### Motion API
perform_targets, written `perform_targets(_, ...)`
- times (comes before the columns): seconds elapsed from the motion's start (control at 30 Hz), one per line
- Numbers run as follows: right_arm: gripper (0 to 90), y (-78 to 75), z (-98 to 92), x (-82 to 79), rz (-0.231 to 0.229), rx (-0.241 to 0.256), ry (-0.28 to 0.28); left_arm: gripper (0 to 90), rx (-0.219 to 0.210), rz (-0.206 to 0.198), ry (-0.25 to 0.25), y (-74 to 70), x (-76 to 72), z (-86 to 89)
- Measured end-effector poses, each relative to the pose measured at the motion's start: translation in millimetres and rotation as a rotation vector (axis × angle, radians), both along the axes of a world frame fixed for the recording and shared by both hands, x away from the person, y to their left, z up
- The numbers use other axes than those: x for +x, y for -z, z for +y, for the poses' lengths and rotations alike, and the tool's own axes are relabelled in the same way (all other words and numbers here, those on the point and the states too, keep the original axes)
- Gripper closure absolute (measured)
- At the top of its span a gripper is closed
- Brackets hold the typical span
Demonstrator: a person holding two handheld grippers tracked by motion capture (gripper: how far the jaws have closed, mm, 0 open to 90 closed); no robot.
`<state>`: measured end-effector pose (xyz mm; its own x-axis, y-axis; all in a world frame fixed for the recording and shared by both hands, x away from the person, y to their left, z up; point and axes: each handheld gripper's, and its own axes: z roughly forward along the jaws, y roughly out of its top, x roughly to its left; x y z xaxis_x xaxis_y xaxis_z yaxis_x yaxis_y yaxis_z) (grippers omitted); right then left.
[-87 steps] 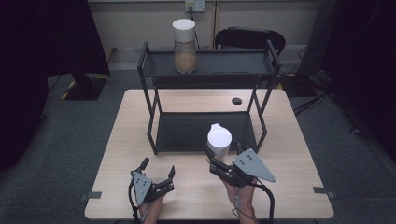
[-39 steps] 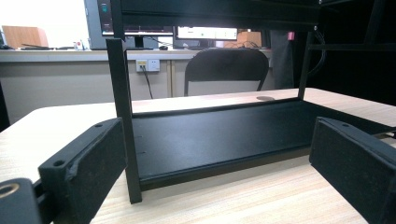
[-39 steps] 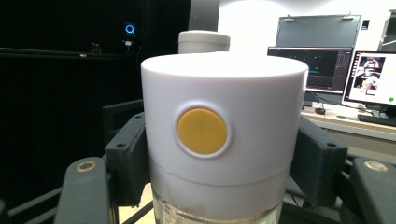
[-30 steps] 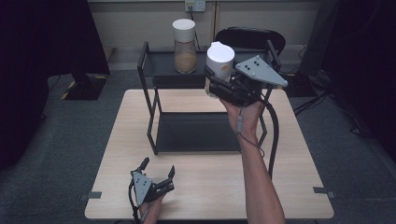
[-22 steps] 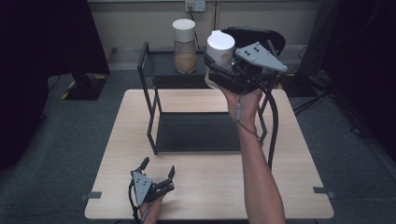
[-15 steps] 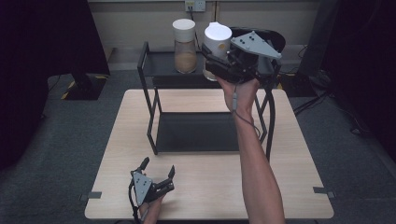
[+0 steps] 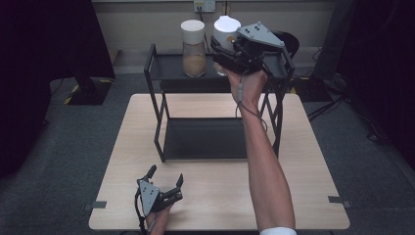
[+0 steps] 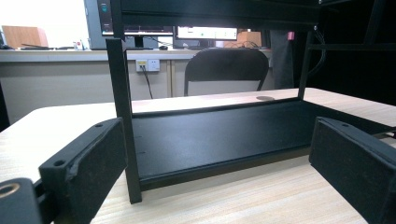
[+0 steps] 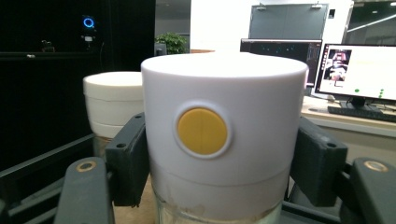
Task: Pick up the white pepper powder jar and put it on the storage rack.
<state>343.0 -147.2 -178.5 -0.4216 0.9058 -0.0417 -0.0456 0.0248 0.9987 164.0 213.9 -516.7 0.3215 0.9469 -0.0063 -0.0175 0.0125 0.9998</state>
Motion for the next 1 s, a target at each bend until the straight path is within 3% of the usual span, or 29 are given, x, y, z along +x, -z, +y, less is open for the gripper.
perform_targets(0.57, 30.6, 3.9, -0.3, 20.6, 0.078, 0.0, 0.015, 3.7, 0.003, 0.0, 0.0, -0.2, 0.1, 0.3)
perform_targets(0.67, 30.5, 7.4, -4.0, 21.7, 0.077, 0.025, 0.007, 3.7, 0.003, -0.001, 0.0, 0.0, -0.1, 0.3)
perform_targets(1.0, 30.3, 8.1, -2.1, 23.3, 0.07, 0.014, 0.01, 3.7, 0.003, -0.001, 0.0, 0.0, 0.0, 0.2)
